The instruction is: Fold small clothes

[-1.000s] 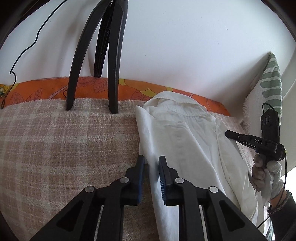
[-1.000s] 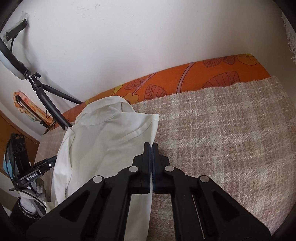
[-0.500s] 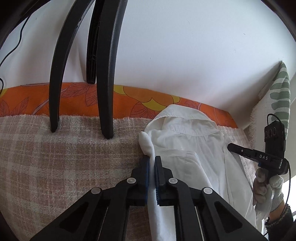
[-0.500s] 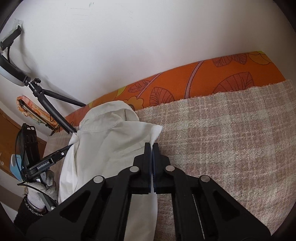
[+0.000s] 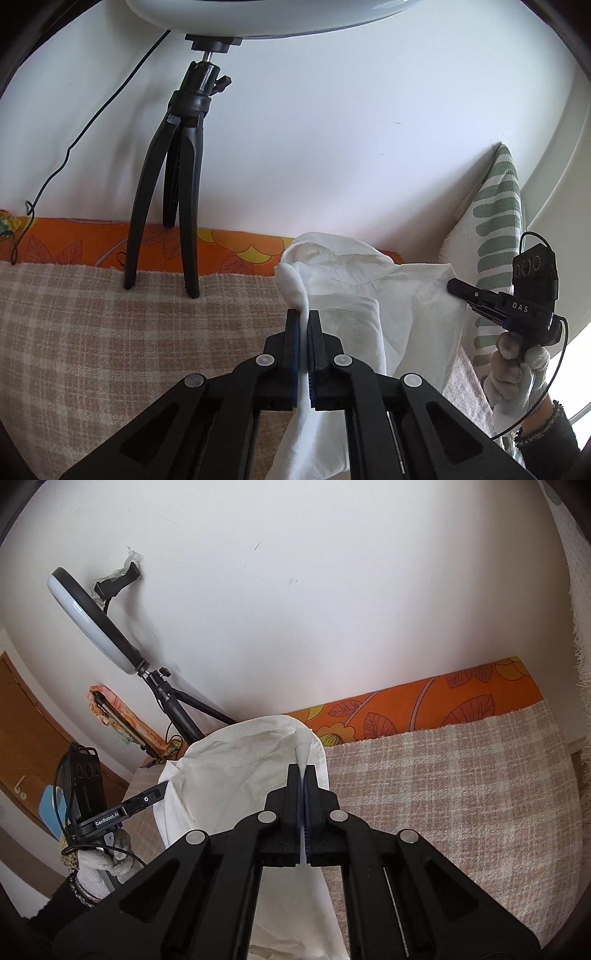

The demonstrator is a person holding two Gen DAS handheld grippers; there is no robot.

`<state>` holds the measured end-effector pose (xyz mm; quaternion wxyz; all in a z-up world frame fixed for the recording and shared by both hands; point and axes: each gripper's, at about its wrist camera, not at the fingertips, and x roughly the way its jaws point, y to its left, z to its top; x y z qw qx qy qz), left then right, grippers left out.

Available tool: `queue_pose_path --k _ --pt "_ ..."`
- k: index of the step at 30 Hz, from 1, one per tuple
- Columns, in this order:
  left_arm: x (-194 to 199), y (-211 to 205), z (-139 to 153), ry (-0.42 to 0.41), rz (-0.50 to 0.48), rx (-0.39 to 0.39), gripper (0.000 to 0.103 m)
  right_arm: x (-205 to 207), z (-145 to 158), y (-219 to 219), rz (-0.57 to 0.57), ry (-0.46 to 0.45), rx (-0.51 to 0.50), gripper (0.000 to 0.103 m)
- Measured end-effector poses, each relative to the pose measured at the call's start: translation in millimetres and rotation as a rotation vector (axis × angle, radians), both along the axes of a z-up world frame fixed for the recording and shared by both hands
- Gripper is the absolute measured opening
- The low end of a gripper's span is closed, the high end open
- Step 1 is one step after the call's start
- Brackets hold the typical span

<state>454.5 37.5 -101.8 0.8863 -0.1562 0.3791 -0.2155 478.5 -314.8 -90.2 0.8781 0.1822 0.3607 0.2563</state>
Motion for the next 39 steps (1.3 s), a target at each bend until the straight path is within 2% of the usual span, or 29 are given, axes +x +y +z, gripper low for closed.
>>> queue_pose_path --k 9,16,22,27,34,35,37,38,39 --pt "-86 0 44 -0.09 -0.045 0.043 0.0 -94 38 2 0.014 -0.047 -0.01 0.002" --pt "-161 13 52 -0.093 -0.056 0.059 0.0 -178 35 9 0.007 -0.035 -0.037 0.002" --pt "-208 19 32 -0.056 -0.065 0.104 0.0 -234 11 11 -0.019 -0.002 -0.044 0.002" --pt "-250 15 10 -0.029 -0.106 0.164 0.0 -272 -7 13 -0.031 0.001 -0.128 0.002" --pt "-302 21 -19 0.024 -0.184 0.275 0.0 -316 -37 10 -0.039 0.046 -0.352 0.004" --pt "-305 27 -20 0.033 -0.176 0.261 0.001 -322 -39 6 -0.043 0.056 -0.353 0.004" --pt "-305 39 -17 0.053 -0.144 0.208 0.013 -328 -41 -8 -0.074 0.075 -0.295 0.006" --pt "-300 44 -16 0.065 -0.119 0.175 0.026 -327 -41 -17 -0.091 0.089 -0.235 0.012" --pt "-295 50 -15 0.081 -0.1 0.127 0.031 -326 -41 -25 -0.102 0.101 -0.177 0.016"
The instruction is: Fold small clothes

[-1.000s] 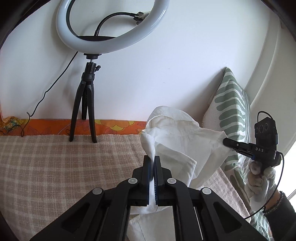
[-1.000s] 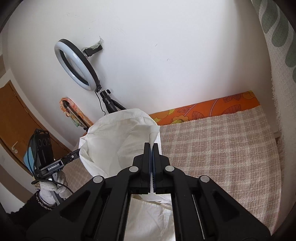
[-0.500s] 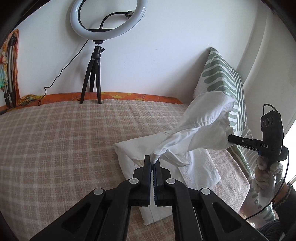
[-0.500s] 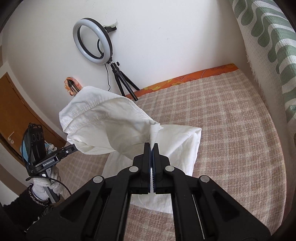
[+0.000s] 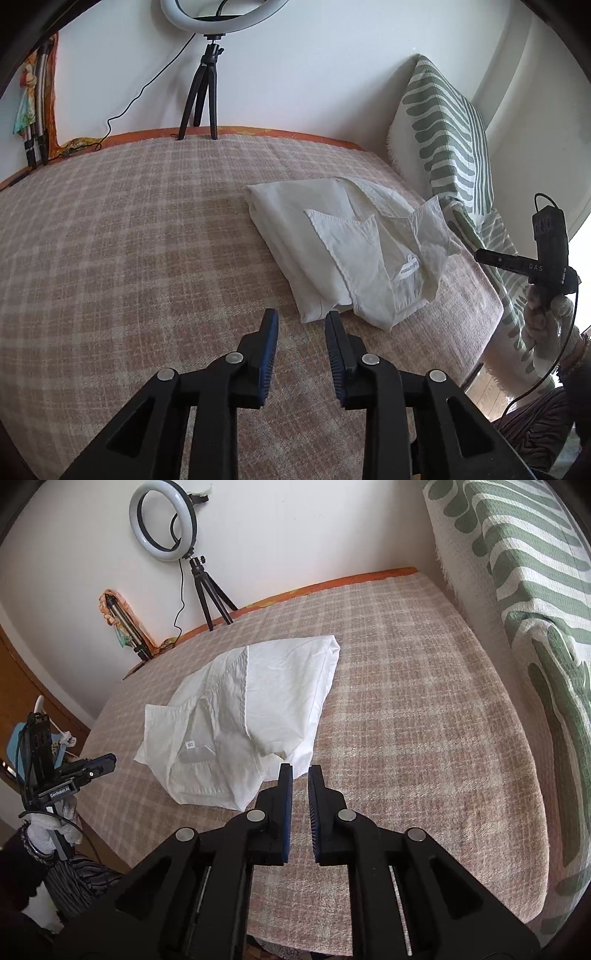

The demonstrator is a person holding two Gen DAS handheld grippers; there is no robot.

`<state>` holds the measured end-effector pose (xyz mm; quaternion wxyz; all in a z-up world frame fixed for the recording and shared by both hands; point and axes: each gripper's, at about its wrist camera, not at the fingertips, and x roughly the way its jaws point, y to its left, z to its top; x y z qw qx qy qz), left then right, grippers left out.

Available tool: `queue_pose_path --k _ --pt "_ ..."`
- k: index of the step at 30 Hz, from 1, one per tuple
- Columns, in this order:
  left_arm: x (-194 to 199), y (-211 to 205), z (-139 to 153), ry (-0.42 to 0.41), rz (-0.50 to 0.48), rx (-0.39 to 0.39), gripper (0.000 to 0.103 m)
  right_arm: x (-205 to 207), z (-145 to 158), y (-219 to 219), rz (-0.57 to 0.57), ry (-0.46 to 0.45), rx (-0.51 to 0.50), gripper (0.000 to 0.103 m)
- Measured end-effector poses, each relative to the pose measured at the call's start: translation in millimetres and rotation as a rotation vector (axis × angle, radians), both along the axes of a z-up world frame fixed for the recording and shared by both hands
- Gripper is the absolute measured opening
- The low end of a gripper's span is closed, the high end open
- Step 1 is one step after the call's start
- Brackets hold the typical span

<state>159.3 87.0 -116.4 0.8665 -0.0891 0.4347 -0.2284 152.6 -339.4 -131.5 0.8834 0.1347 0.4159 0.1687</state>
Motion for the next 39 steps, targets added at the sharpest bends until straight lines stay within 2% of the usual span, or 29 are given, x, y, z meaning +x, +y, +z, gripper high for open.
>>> queue_pose_path --k 2,4,7,10,12,13,14,15,17,19,22,24,26,28,30,32,35,37,39 --pt "11 5 -1 0.053 0.022 -0.104 0.033 7 1 -11 -0.033 0.012 0.114 0.042" --pt "23 4 -4 0.102 0.044 -0.175 0.041 14 -3 -20 -0.059 0.021 0.241 0.055" --pt "38 -3 -21 0.185 0.065 -0.233 0.042 32 -21 -23 -0.085 0.091 0.351 0.055" --pt "46 -10 -37 0.266 0.062 -0.3 0.037 44 -39 -14 -0.064 0.154 0.435 0.055" --pt "50 -12 -46 0.303 0.066 -0.347 0.025 50 -50 -6 -0.041 0.193 0.488 0.055" --pt "52 -13 -49 0.315 0.067 -0.356 0.02 52 -52 -1 -0.033 0.2 0.493 0.052" --pt "54 -15 -51 0.324 0.064 -0.36 0.01 54 -54 3 -0.026 0.203 0.484 0.042" --pt "55 -16 -52 0.324 0.067 -0.367 0.006 57 -56 7 -0.016 0.208 0.476 0.037" --pt "55 -15 -50 0.314 0.074 -0.382 0.002 60 -57 8 -0.023 0.201 0.5 0.021" --pt "54 -15 -44 0.307 0.072 -0.382 0.001 60 -54 8 -0.028 0.192 0.512 0.009" --pt "47 -9 -28 0.286 0.057 -0.402 0.0 48 -36 8 -0.013 0.152 0.529 0.005" --pt "45 -7 -27 0.274 0.045 -0.351 0.0 38 -28 9 0.001 0.134 0.51 0.004" --pt "45 -7 -43 0.299 0.053 -0.269 0.0 34 -40 10 -0.003 0.177 0.48 0.004" --pt "45 -8 -61 0.338 0.063 -0.234 0.0 35 -59 18 -0.016 0.243 0.367 0.004" --pt "42 -12 -66 0.336 0.061 -0.209 0.0 36 -67 28 -0.011 0.26 0.264 0.004" --pt "38 -15 -60 0.307 0.038 -0.173 0.002 36 -63 30 -0.009 0.256 0.235 0.004" --pt "29 -11 -45 0.273 0.03 -0.124 0.021 33 -44 29 -0.001 0.26 0.144 0.007" --pt "23 -3 -29 0.221 0.049 -0.105 0.022 29 -27 27 0.025 0.256 0.065 0.012" --pt "18 2 -10 0.153 0.066 -0.092 0.023 24 -5 24 0.017 0.178 0.03 0.013"
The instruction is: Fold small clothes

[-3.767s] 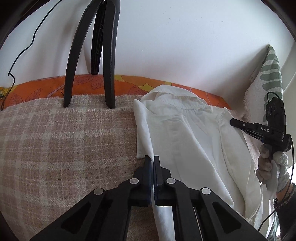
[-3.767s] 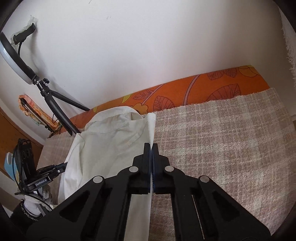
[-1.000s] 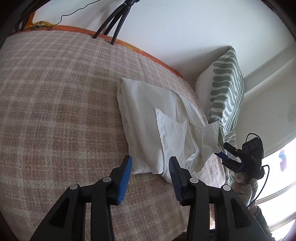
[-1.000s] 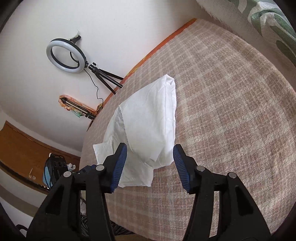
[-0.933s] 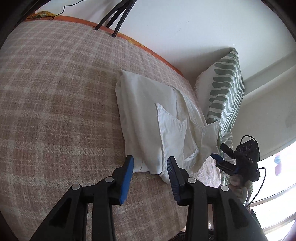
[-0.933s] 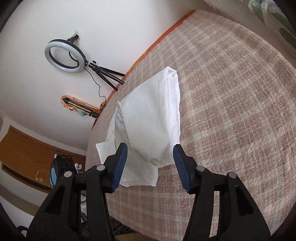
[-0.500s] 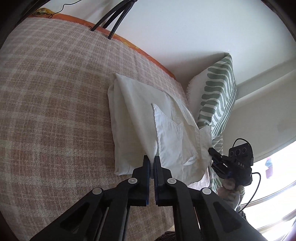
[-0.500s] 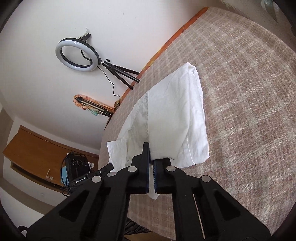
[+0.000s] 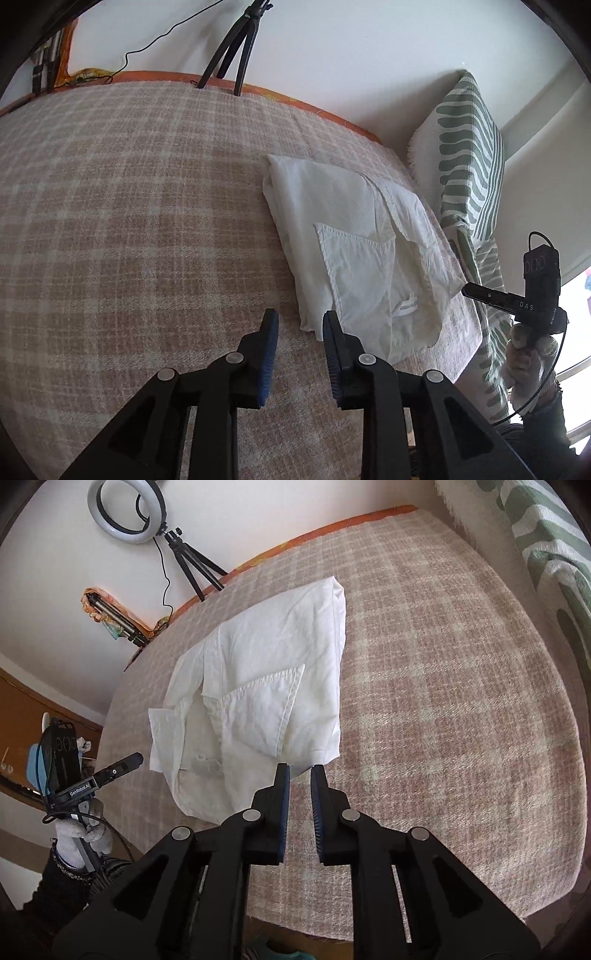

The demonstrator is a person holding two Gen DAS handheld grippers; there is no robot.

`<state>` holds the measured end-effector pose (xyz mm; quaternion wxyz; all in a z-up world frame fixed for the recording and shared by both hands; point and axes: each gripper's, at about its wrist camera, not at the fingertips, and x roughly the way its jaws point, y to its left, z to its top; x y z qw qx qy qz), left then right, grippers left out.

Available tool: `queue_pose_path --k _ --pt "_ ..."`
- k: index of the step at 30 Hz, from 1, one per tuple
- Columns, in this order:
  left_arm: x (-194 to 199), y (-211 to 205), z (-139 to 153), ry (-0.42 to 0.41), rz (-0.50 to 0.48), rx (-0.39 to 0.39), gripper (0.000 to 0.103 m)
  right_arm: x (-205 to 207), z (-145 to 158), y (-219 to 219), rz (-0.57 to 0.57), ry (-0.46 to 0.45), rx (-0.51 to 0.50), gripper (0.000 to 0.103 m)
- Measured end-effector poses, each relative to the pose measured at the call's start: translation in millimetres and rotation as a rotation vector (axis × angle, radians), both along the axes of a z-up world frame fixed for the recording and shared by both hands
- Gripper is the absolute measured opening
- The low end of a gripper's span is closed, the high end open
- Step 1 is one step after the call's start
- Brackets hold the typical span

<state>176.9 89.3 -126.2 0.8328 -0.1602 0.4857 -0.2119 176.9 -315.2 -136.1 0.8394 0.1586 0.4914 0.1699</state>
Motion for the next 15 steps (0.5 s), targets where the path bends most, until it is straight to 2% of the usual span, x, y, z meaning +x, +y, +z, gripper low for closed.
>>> queue_pose_path --k 3,5,7,11,15 --pt "2 -5 27 -0.105 0.002 0.032 0.025 5 30 1 -0.013 -0.146 0.023 0.013" --pt "12 -20 40 -0.152 -0.012 0.042 0.026 15 42 10 0.002 -0.2 0.043 0.013" --pt "25 -34 47 -0.165 -0.016 0.015 0.026 31 48 26 0.032 -0.233 0.048 0.013" --pt "58 -78 51 -0.169 -0.054 0.019 0.026 63 47 62 0.106 -0.235 0.056 0.013" --pt "89 -108 43 -0.164 -0.081 0.047 0.026 91 39 95 0.159 -0.241 -0.029 0.013"
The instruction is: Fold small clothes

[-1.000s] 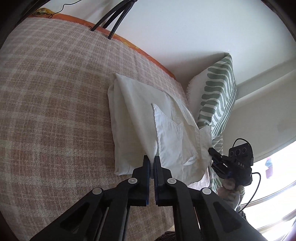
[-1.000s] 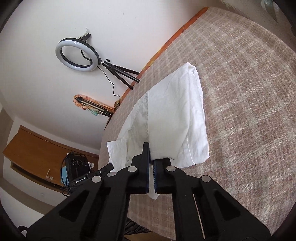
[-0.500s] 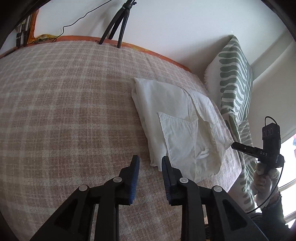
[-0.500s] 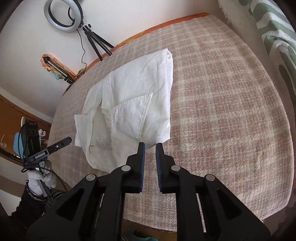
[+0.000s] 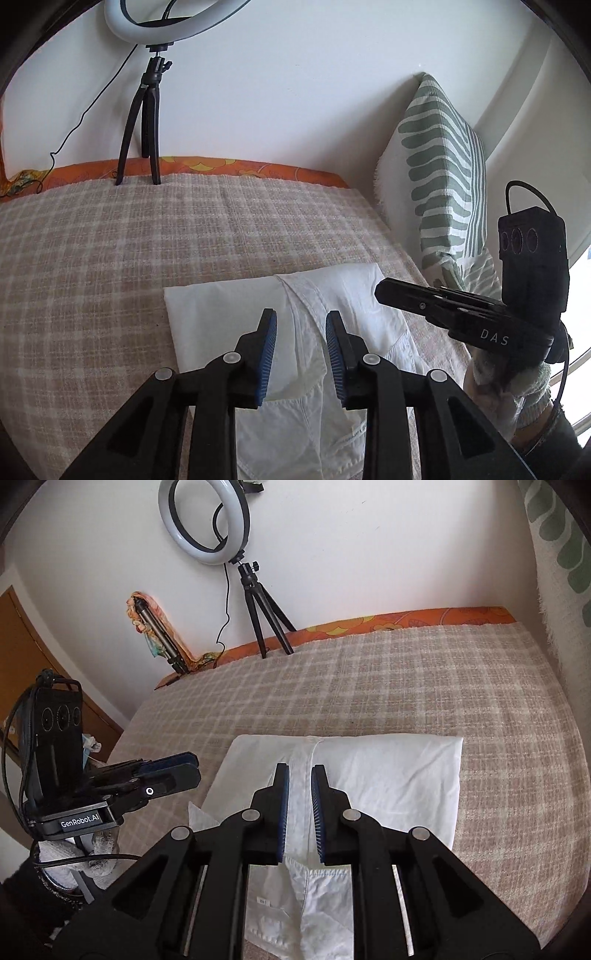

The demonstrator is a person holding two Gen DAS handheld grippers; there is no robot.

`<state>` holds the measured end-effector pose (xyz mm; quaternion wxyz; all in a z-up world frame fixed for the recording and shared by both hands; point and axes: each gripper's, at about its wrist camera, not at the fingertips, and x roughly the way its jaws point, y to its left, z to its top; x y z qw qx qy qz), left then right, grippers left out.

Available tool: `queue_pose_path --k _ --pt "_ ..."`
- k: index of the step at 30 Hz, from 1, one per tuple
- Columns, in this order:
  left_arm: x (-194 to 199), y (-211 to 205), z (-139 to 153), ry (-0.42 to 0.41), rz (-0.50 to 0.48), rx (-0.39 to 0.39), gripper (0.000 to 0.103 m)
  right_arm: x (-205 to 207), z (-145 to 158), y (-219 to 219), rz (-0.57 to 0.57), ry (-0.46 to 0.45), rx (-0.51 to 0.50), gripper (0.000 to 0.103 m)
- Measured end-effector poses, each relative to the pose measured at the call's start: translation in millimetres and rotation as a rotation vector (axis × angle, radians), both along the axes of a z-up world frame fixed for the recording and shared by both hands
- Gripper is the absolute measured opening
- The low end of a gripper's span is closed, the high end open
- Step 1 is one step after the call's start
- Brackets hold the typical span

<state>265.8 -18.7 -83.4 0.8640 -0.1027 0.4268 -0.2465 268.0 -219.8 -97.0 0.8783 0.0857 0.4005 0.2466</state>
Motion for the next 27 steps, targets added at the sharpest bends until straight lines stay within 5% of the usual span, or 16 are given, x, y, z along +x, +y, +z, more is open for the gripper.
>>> queue_pose_path --k 10,14,19,24,27 --pt "34 -28 -74 0.082 -0.056 0.172 0.025 36 -63 22 0.087 0.076 -0.234 0.013" --pt "26 -29 -93 0.035 -0.091 0.209 0.025 39 -85 10 0.082 0.123 -0.18 0.008" --pt "30 -6 -73 0.096 -0.053 0.079 0.024 41 -69 -15 0.071 0.181 -0.035 0.009" --pt "37 12 -51 0.04 -0.001 0.022 0.026 41 -49 -41 -0.016 0.107 0.05 0.028" --pt "48 16 -58 0.054 0.028 0.043 0.027 48 -52 -44 -0.066 0.105 -0.005 0.028"
